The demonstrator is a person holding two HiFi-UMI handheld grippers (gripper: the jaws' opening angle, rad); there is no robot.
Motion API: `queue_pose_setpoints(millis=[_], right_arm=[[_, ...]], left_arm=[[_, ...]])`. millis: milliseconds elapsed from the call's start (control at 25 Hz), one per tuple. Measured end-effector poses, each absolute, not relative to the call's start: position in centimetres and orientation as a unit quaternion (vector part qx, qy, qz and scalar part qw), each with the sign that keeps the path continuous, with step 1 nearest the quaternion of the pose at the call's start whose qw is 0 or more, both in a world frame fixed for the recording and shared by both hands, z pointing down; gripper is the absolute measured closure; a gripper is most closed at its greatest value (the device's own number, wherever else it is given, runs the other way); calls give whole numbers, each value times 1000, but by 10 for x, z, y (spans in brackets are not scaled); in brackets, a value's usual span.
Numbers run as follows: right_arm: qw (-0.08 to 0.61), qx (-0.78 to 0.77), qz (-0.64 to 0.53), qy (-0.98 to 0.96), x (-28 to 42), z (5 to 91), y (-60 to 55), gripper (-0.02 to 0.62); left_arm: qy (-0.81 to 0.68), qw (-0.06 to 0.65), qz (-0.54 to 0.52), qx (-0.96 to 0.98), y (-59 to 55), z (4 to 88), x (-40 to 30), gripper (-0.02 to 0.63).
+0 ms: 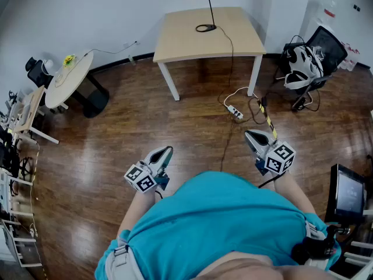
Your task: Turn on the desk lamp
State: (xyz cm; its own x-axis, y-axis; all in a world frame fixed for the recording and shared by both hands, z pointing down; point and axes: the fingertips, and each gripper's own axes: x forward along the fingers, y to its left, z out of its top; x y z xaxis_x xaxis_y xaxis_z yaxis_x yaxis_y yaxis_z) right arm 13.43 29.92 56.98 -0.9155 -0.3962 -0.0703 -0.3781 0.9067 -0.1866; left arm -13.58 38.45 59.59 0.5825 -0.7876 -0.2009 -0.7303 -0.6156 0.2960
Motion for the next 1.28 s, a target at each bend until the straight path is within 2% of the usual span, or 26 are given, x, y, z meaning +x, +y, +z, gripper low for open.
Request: queue_pose_setpoints(millis=[200, 360, 520, 760, 1040, 1280], right_arm=[[47, -194, -80, 977, 161, 602, 277, 594], [41, -186, -92, 977, 138, 602, 231, 594], [32, -182, -90, 979, 85, 600, 201, 594], [43, -210, -92, 972, -32, 562, 166, 594], [40, -243, -75, 966, -138, 515, 126, 594], [36, -257, -99, 961, -160, 521, 71, 594]], left_arm=[[-432, 88, -158, 883, 373, 632, -103, 511], [-441, 101, -157, 878, 337, 634, -122, 511], [-444, 102, -168, 874, 310, 642, -174, 511], [-423, 81, -155, 889, 270, 639, -291, 511], [-391, 39, -140, 909, 213, 588, -408, 511], [-388, 59, -164, 905, 162, 585, -433, 511]])
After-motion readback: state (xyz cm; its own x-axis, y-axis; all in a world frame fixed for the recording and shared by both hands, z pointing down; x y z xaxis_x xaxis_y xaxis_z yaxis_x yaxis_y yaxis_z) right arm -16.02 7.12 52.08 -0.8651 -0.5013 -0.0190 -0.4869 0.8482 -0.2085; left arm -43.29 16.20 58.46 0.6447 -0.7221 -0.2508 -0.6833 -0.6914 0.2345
